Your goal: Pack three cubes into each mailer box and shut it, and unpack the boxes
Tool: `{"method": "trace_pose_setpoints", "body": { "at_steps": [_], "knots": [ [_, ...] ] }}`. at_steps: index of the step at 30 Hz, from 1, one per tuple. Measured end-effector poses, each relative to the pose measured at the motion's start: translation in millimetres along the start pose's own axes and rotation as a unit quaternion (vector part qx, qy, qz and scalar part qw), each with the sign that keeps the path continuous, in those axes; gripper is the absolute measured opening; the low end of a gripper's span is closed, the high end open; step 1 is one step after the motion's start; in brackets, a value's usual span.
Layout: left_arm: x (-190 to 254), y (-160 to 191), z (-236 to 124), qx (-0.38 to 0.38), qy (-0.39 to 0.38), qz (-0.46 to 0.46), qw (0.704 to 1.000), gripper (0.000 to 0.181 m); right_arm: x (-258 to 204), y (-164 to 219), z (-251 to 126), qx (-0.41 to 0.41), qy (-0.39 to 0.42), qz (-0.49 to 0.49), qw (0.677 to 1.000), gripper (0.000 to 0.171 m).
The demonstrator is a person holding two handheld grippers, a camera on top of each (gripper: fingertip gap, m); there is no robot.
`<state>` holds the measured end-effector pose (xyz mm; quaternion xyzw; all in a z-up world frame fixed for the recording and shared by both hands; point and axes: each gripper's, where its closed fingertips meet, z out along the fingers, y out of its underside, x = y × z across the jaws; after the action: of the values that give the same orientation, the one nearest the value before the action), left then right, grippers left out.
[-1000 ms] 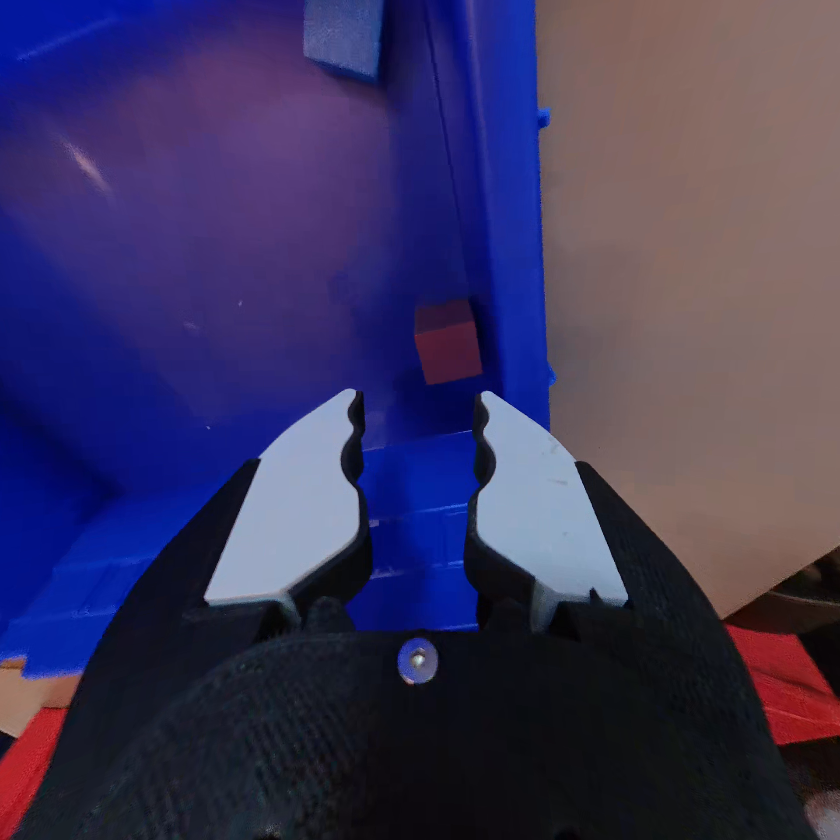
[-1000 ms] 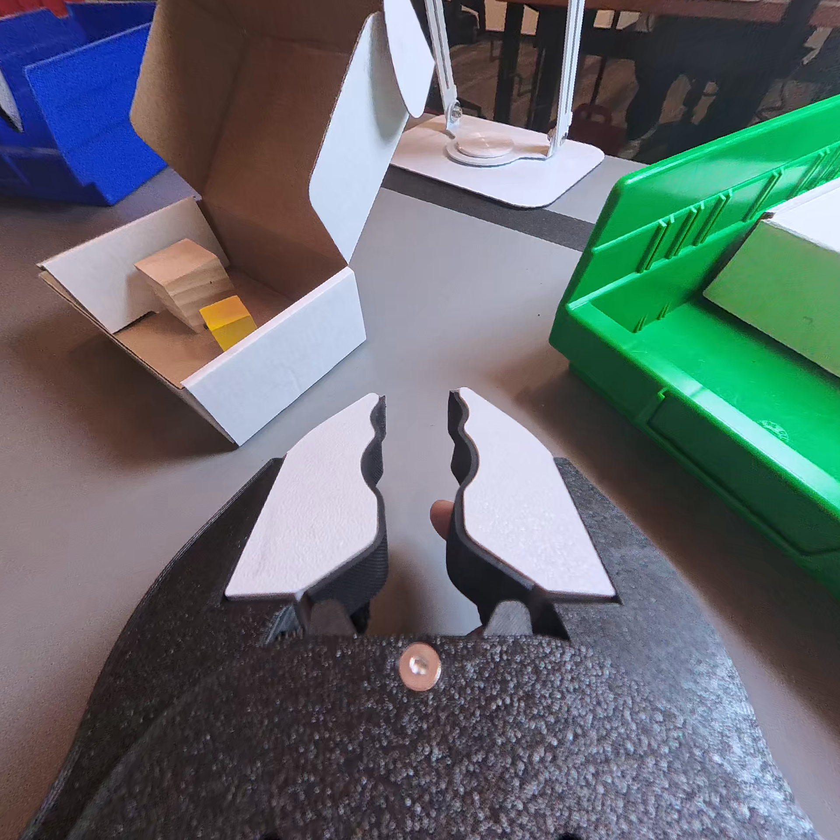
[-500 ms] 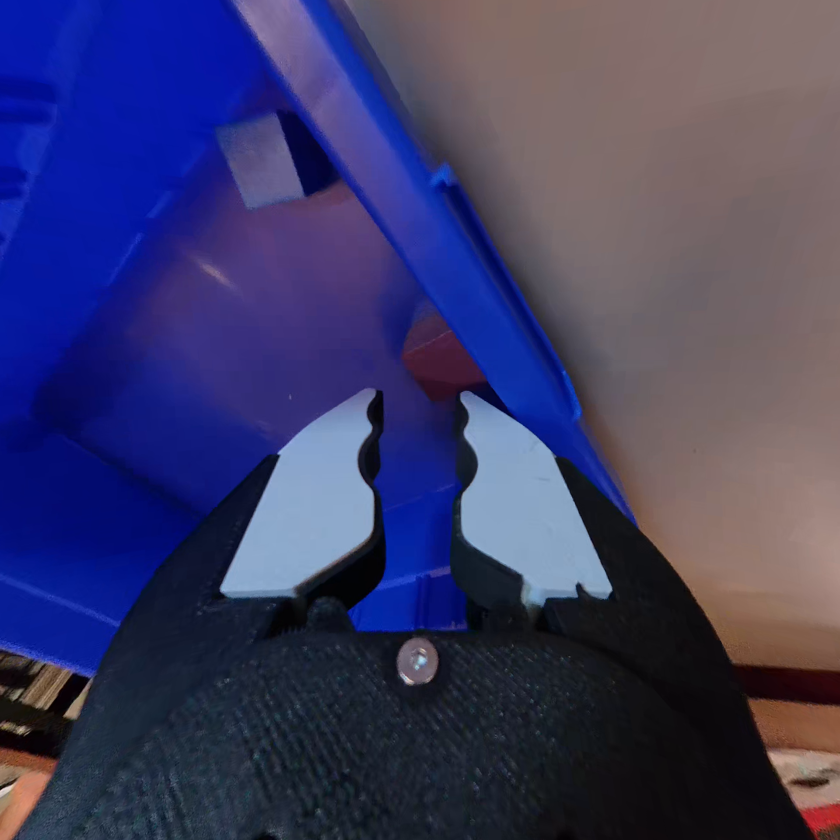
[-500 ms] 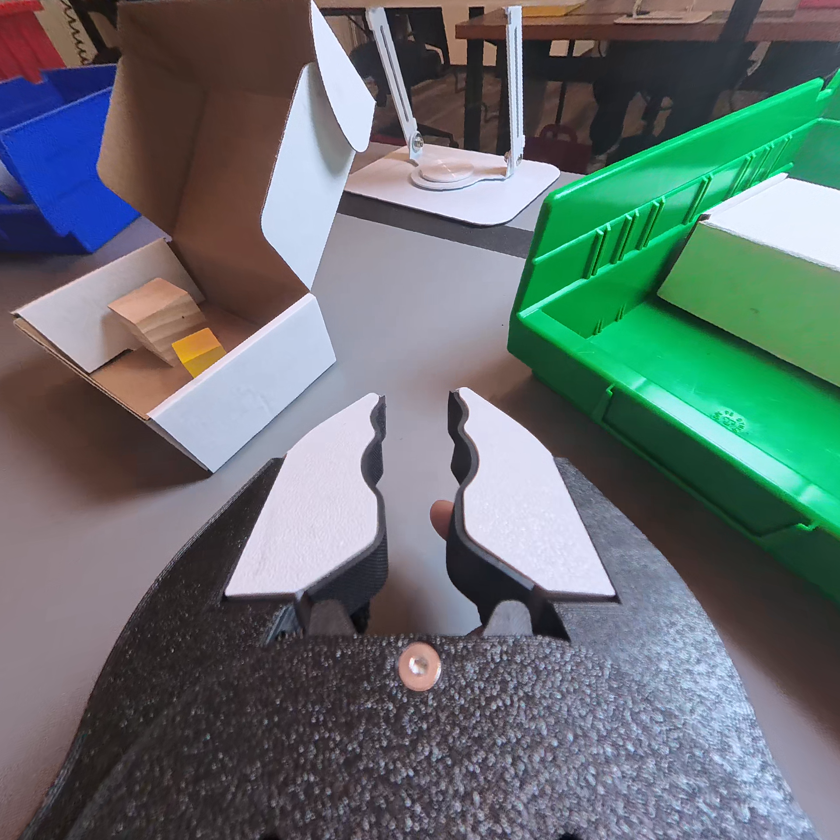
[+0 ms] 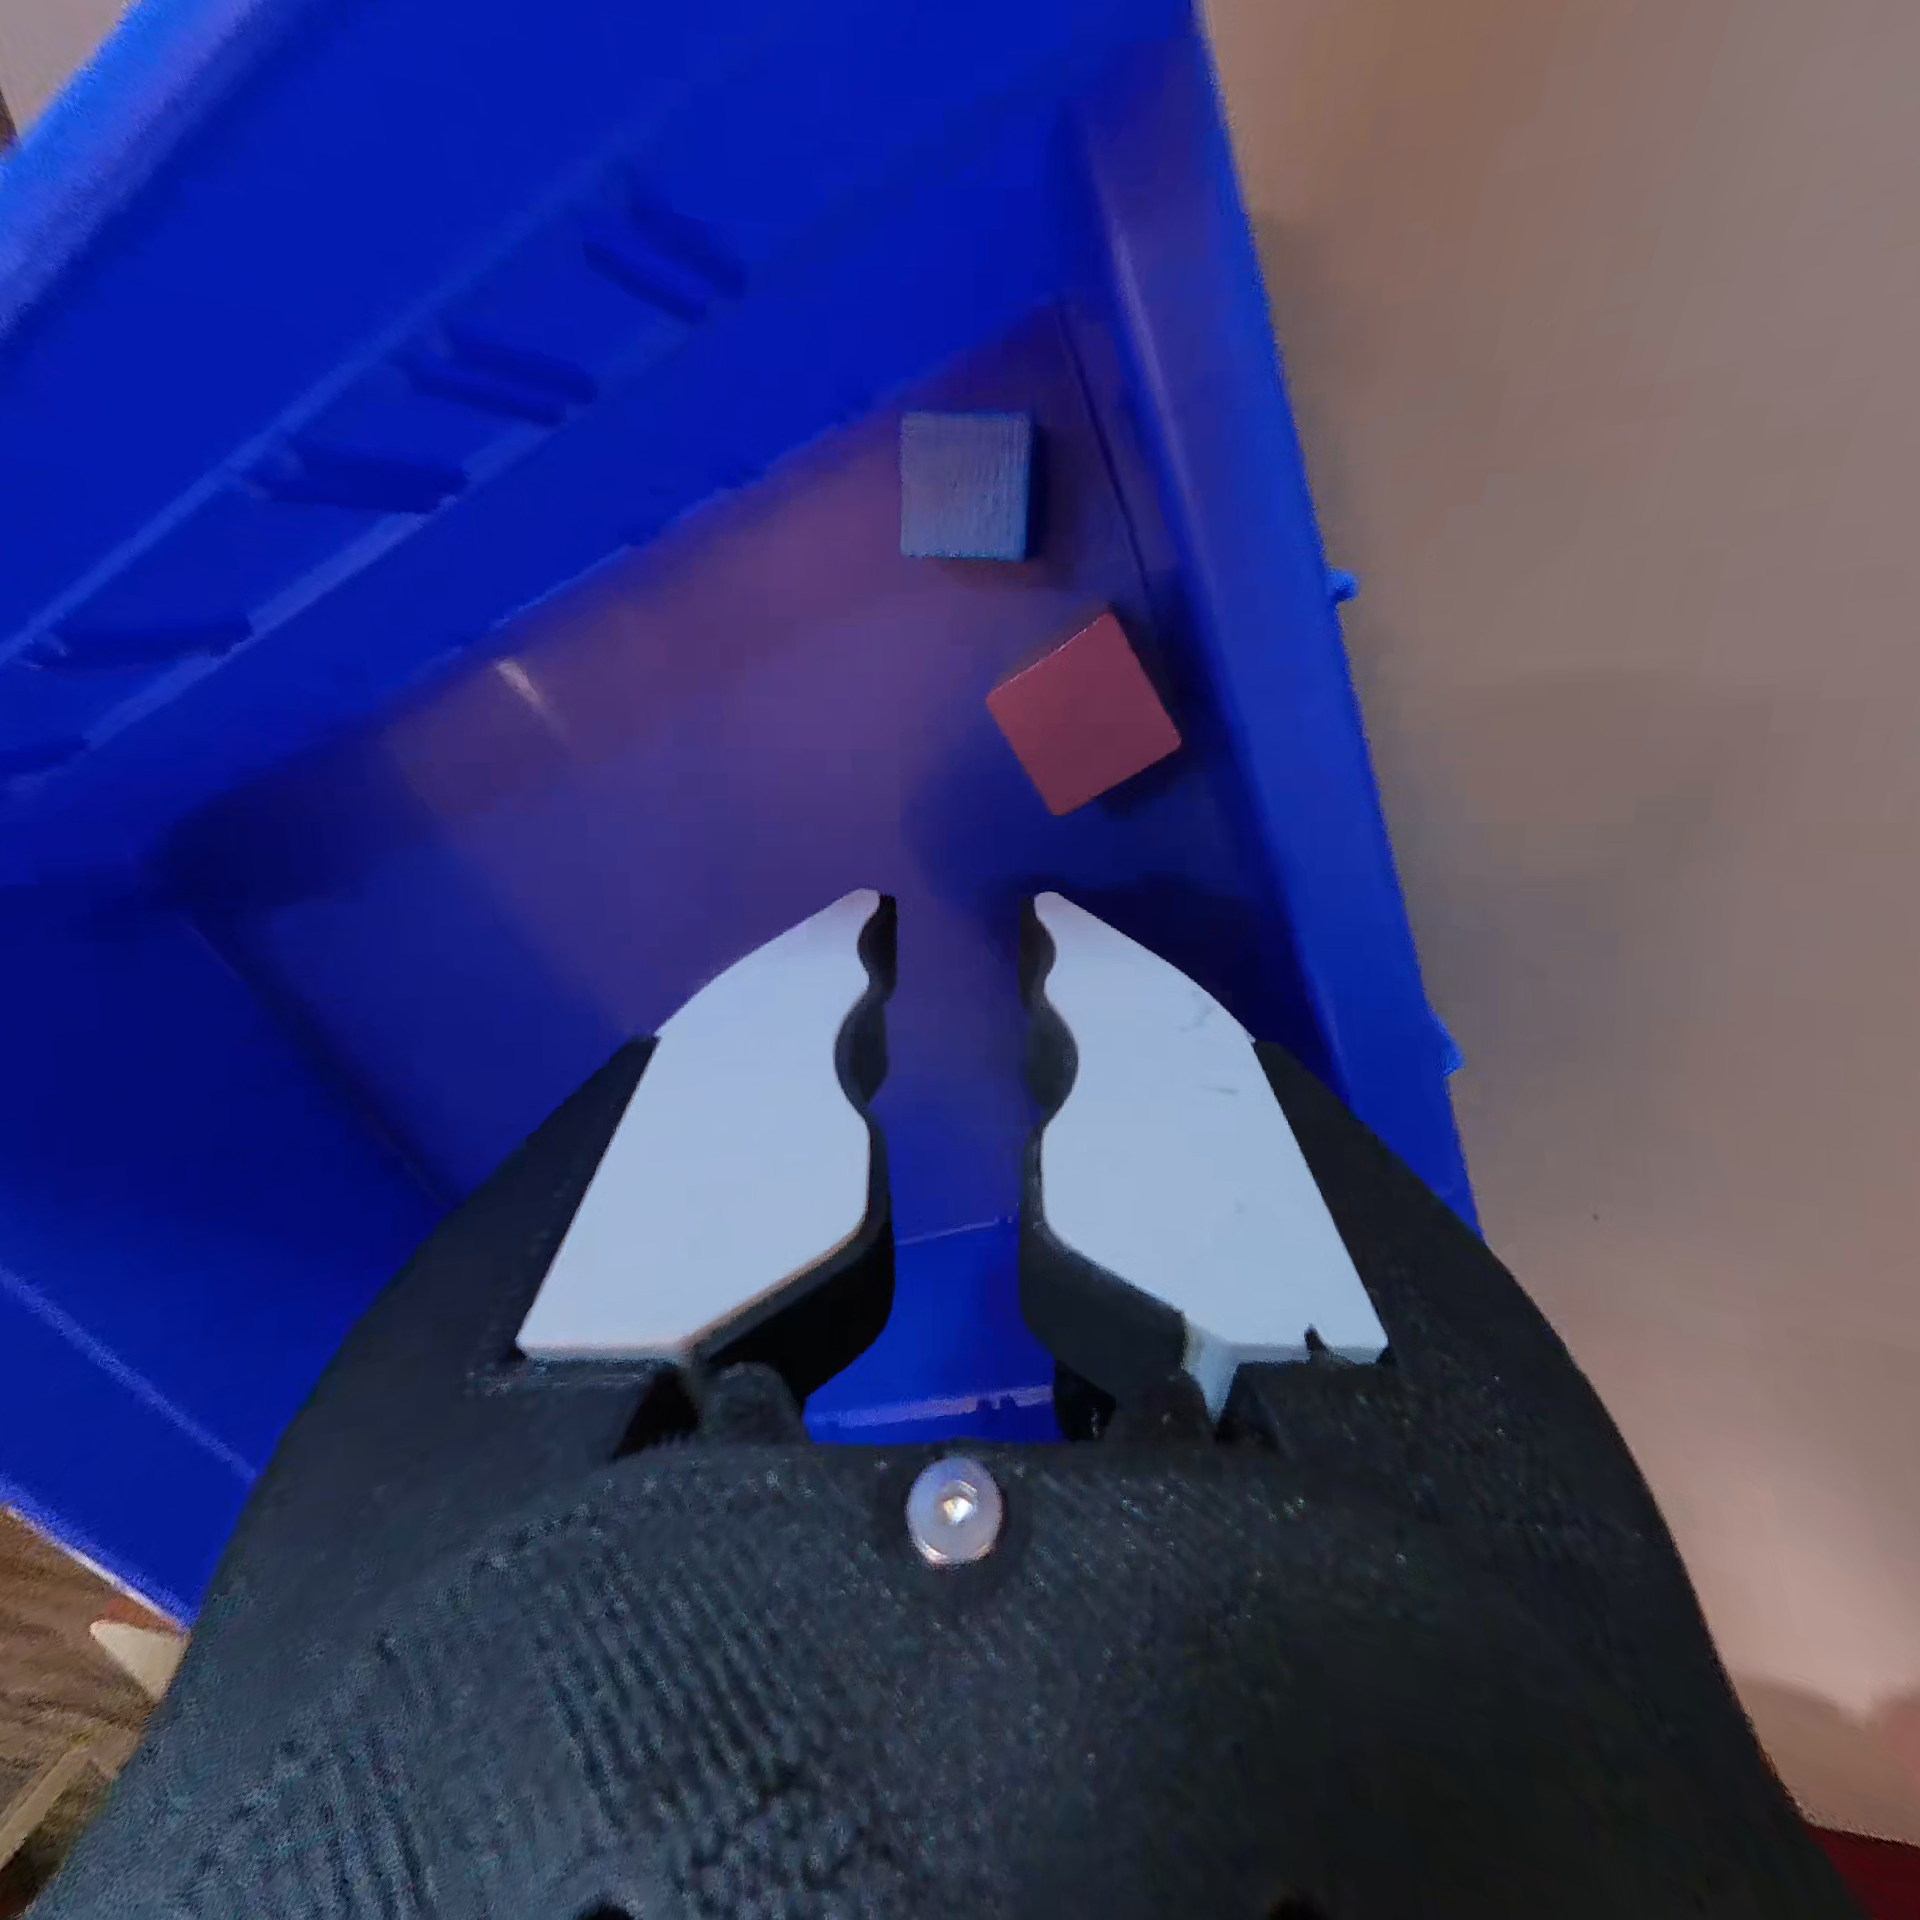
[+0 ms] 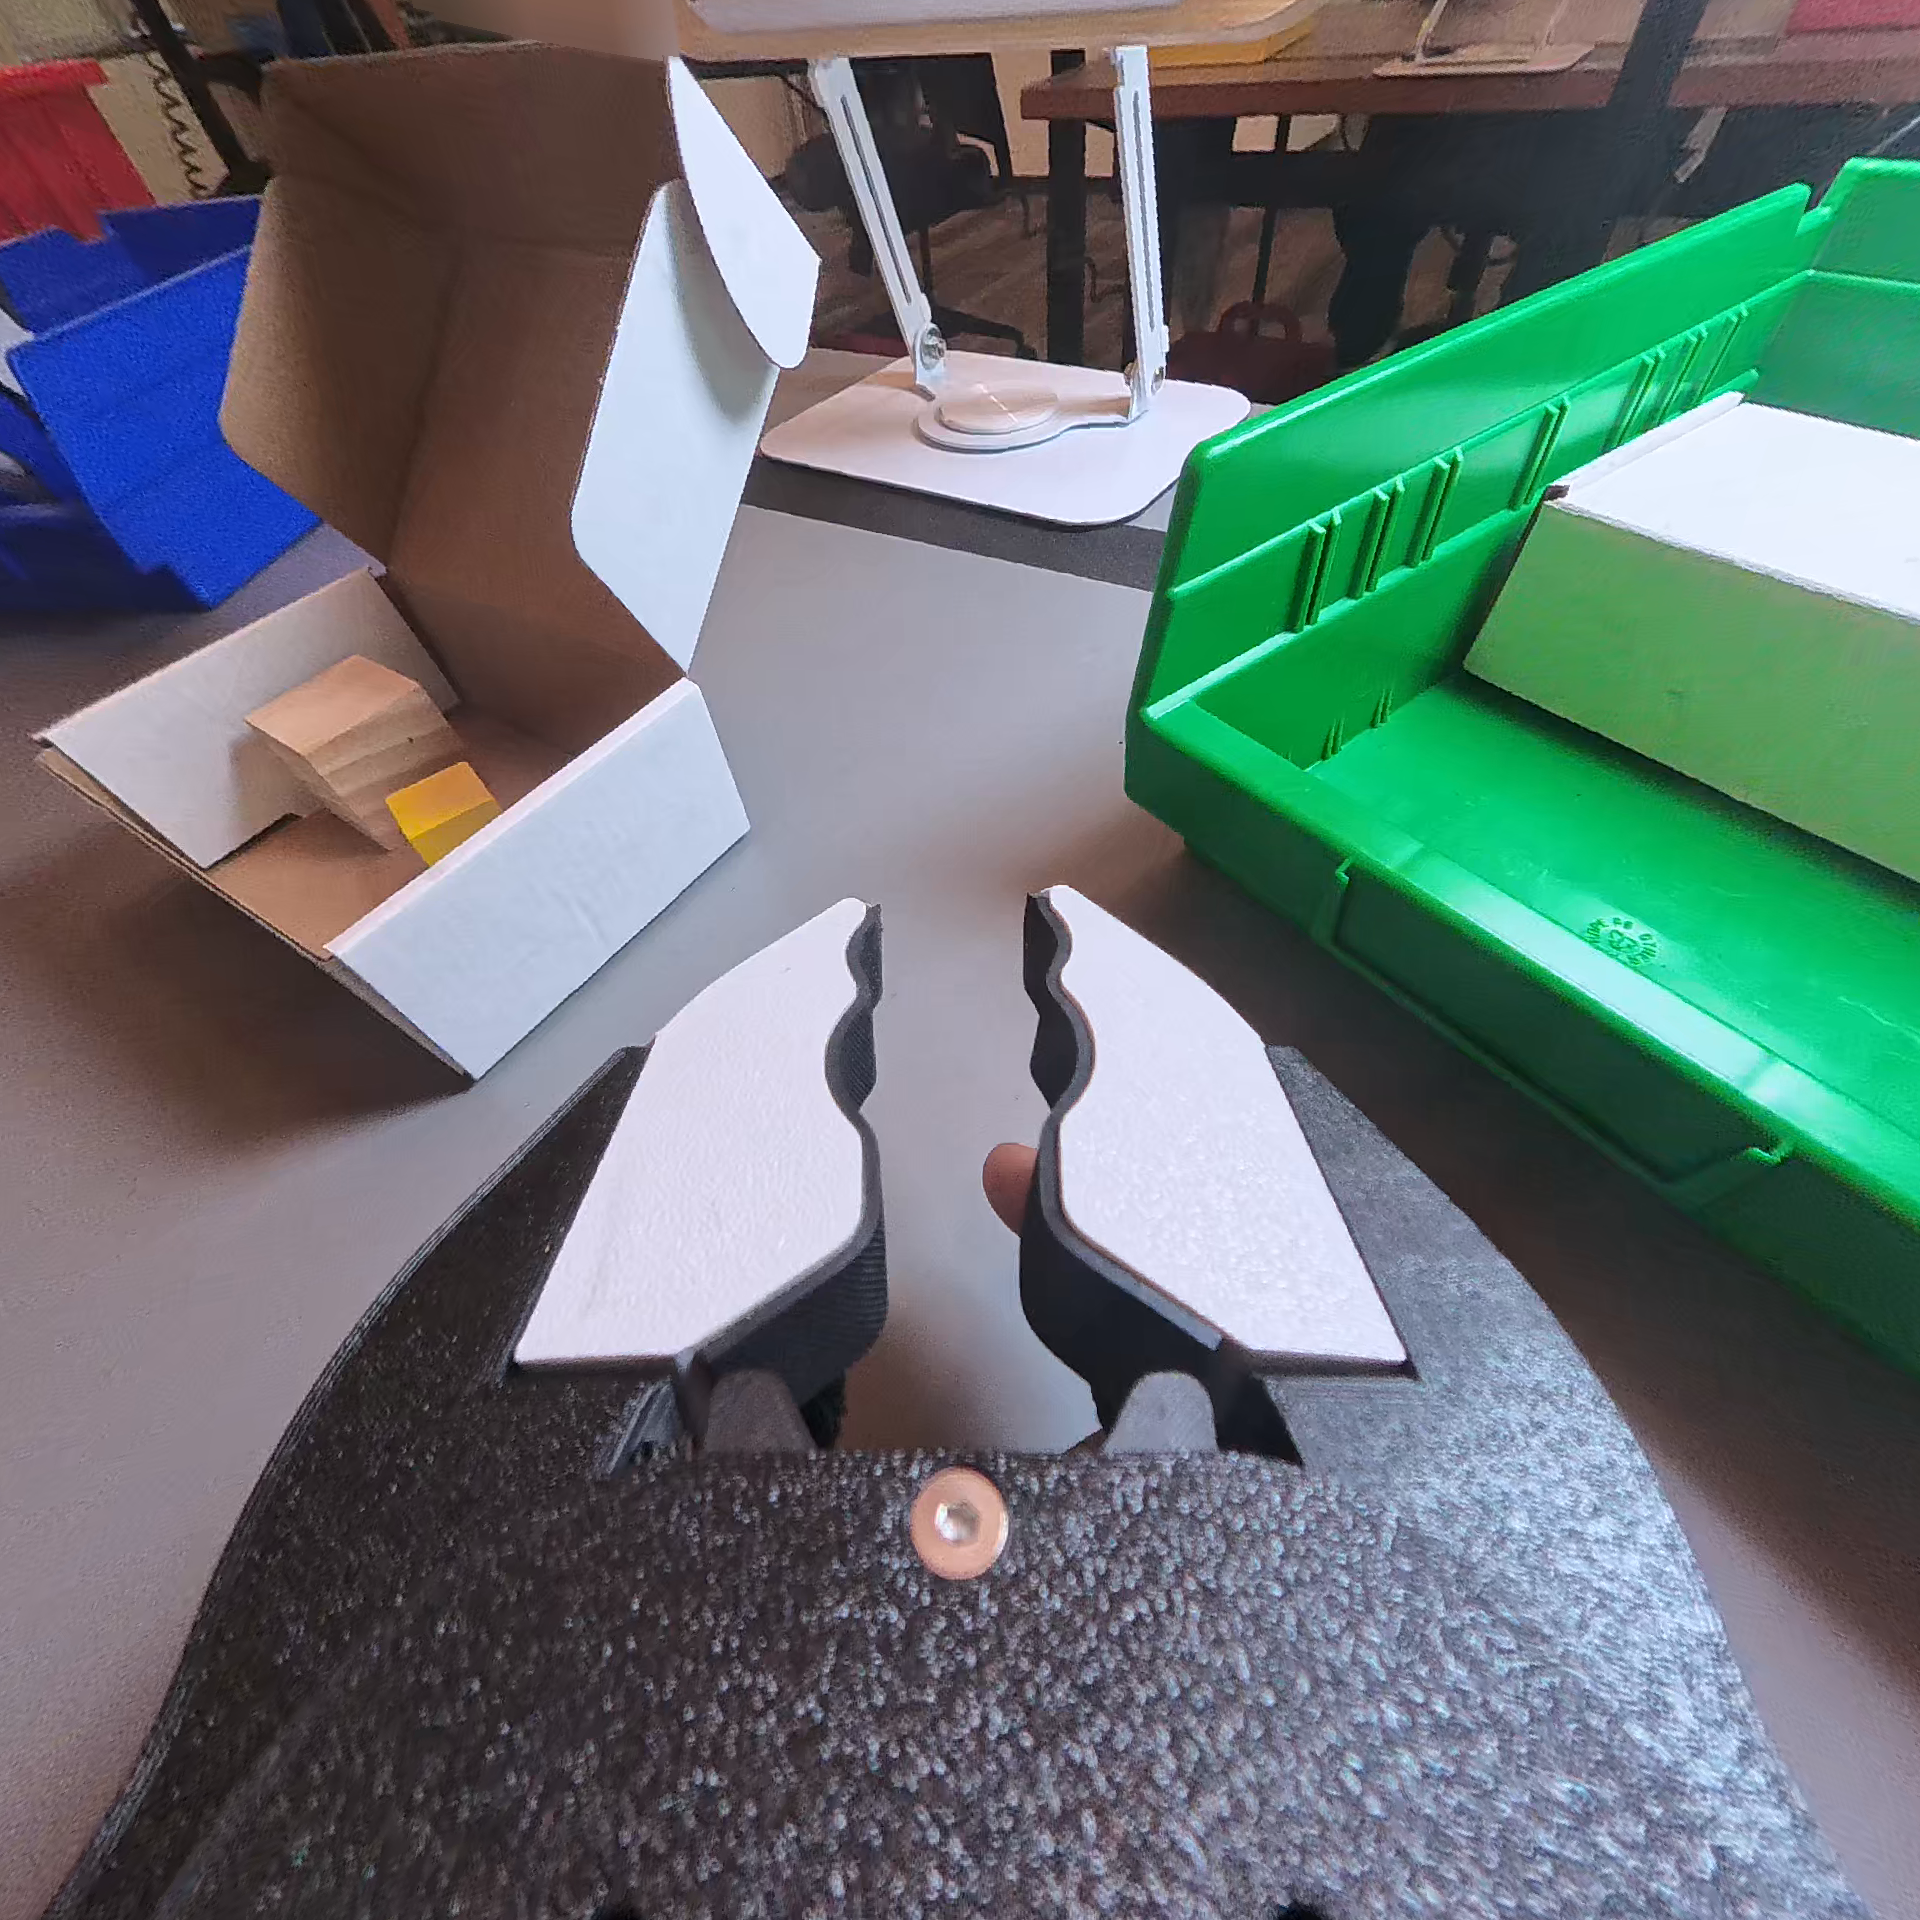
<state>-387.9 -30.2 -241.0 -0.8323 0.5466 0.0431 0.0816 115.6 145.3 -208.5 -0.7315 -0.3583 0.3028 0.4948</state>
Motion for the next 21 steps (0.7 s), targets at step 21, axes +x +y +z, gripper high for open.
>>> {"method": "trace_pose_setpoints", "body": {
  "at_steps": [21],
  "knots": [
    [-9.3,-22.9,16.8,0.026,-0.018,0.102,0.994,0.017,5.8,0.9,3.4,-0.006,0.006,0.018,1.0,0.026]
  ]
}}
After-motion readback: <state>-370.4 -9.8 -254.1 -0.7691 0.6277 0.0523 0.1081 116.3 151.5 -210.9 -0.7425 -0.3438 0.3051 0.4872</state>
